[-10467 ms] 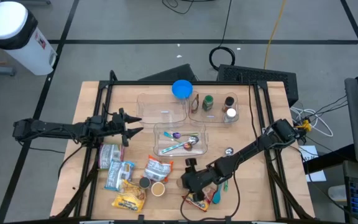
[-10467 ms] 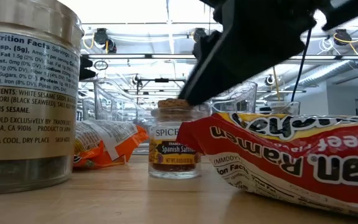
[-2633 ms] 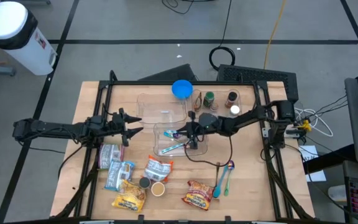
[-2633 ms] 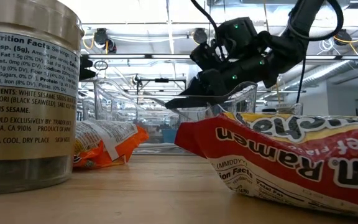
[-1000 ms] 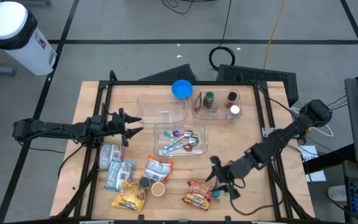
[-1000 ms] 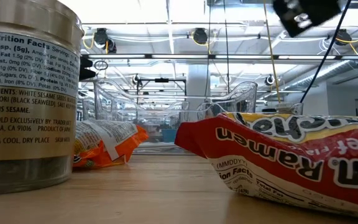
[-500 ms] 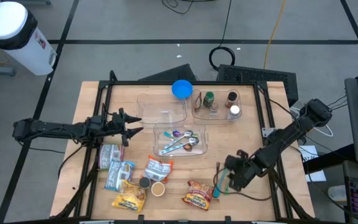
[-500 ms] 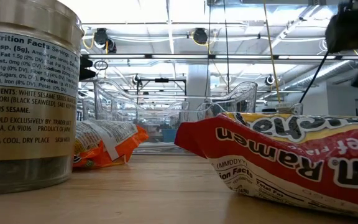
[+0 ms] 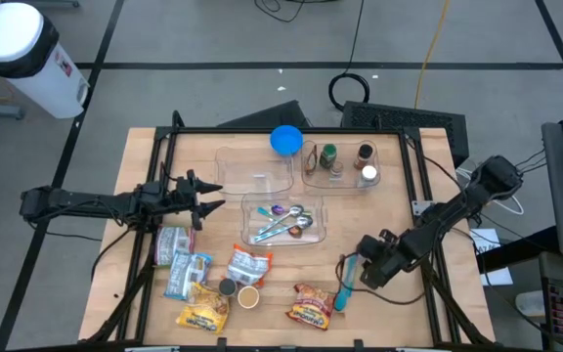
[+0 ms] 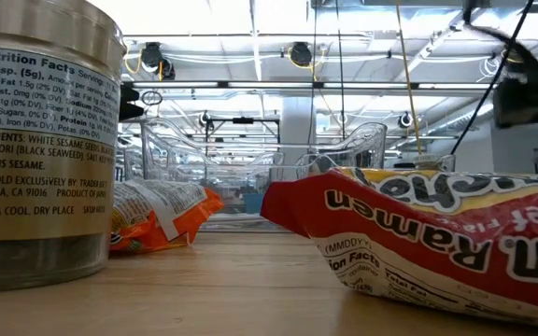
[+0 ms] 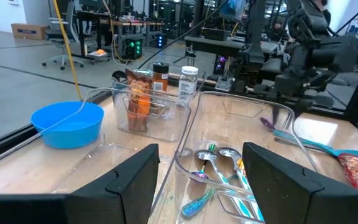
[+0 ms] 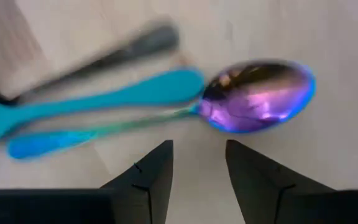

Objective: Pick & Place Food Item
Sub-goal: Put the green spoon into the bottom transparent bin

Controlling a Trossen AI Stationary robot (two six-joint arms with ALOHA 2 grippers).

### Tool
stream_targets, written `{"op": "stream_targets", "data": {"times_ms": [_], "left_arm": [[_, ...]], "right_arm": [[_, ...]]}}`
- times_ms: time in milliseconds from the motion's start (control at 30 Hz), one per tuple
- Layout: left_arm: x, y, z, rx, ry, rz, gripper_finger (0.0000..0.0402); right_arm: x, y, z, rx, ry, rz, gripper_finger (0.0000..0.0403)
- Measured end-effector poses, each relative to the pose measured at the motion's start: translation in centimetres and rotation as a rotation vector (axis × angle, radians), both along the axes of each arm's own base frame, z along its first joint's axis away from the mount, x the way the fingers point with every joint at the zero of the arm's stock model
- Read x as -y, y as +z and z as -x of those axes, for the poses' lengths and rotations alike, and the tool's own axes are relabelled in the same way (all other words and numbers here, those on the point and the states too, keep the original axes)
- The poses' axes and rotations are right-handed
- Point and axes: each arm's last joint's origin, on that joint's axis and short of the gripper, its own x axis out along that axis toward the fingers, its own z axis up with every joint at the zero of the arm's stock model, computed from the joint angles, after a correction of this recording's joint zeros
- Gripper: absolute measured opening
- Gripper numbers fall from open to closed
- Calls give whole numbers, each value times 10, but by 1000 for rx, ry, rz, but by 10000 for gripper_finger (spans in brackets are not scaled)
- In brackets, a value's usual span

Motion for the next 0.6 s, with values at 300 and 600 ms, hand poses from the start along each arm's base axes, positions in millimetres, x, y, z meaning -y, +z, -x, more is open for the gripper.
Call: {"op": "stream_targets", "data": {"times_ms": [300, 600], "left_arm": [[0, 0, 0, 1, 5, -1, 241], [0, 0, 0, 0, 5, -1, 241]], "right_arm": [[22, -2, -11, -25, 36, 96, 128], [40, 0, -18, -21, 39, 167, 134]]}}
